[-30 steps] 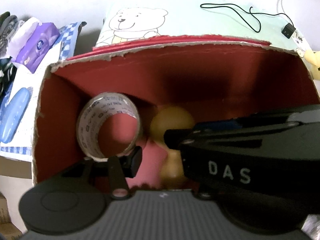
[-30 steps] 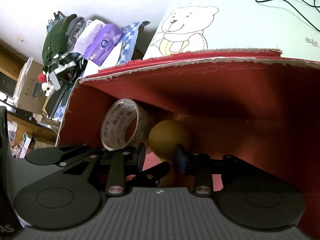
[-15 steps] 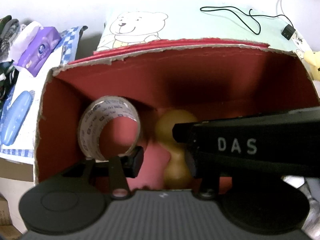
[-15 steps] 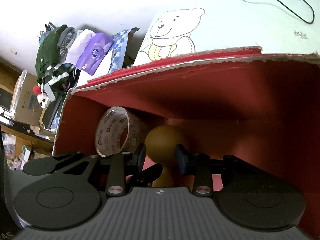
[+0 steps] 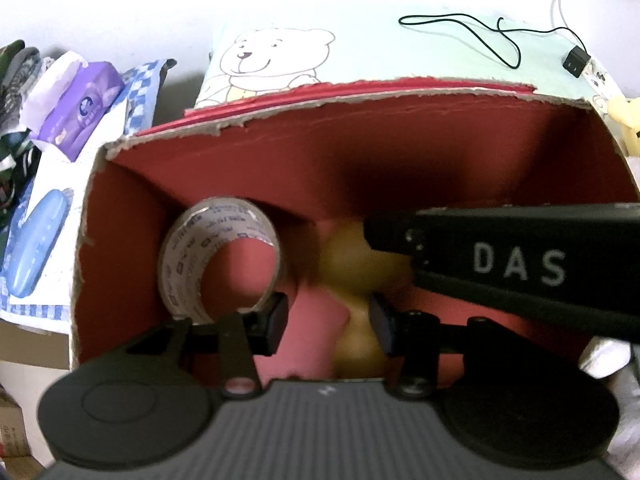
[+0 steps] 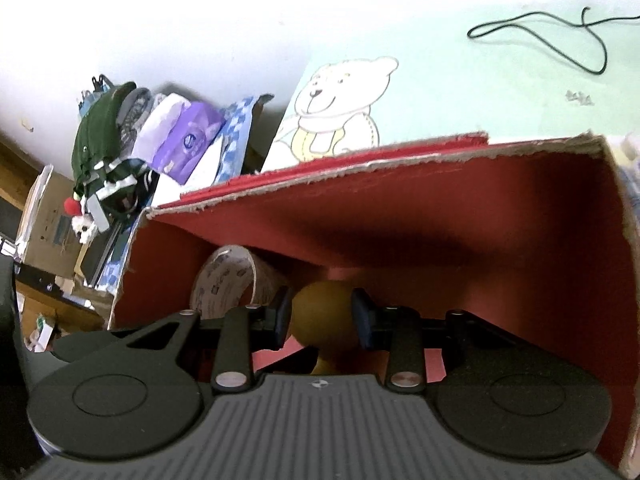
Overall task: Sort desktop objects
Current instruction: 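Lower the brown gourd into the red box and open the right gripper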
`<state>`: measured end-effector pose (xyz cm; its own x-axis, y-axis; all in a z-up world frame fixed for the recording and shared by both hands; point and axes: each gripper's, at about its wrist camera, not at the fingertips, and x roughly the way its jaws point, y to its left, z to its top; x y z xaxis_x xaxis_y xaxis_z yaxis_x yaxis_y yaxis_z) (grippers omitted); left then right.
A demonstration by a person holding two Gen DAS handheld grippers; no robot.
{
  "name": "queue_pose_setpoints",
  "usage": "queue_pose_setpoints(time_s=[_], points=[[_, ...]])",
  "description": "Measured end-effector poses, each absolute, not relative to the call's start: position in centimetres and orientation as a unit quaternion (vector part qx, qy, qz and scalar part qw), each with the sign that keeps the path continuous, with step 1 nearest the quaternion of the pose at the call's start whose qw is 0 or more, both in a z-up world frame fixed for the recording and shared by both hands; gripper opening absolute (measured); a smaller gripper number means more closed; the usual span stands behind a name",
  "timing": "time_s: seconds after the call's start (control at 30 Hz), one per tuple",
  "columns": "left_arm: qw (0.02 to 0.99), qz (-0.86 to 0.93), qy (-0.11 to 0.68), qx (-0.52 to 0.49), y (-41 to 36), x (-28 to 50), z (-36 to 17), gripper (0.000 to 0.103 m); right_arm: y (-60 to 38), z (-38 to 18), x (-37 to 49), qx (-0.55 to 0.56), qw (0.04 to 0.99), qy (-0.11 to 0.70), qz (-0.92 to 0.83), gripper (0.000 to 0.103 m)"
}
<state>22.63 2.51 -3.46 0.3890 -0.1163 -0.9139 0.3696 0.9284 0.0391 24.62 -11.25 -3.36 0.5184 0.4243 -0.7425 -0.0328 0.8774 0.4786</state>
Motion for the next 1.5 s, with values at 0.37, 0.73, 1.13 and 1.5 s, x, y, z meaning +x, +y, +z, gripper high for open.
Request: queue_pose_setpoints(time_s=[0.37,0.73,1.13,1.5], points=[[0.83,-0.141,0.526,0.122,2.4,22.6,-3.4,0.047,-10.9,-3.2,24.3,0.195,0.852,0.468,0.127,0.037],[0.834,-0.144,0.51,0.153,1.5,22.4,-3.4,0.046,-10.8,-2.8,23.8,0.176,0.861,0.465,0.105,0.037],[0.859,-0.138,0.467,0.155,1.3,21.5,-2.2,0.049,-13.3,-1.0,20.2,0.183,0.886,0.419,0.075,0.037],[0.885,-0.095,0.437,0.13,1.8,17.2,2.6,0.064,-14.4,1.6,15.6,0.183,0.914,0.355,0.075,0.037]])
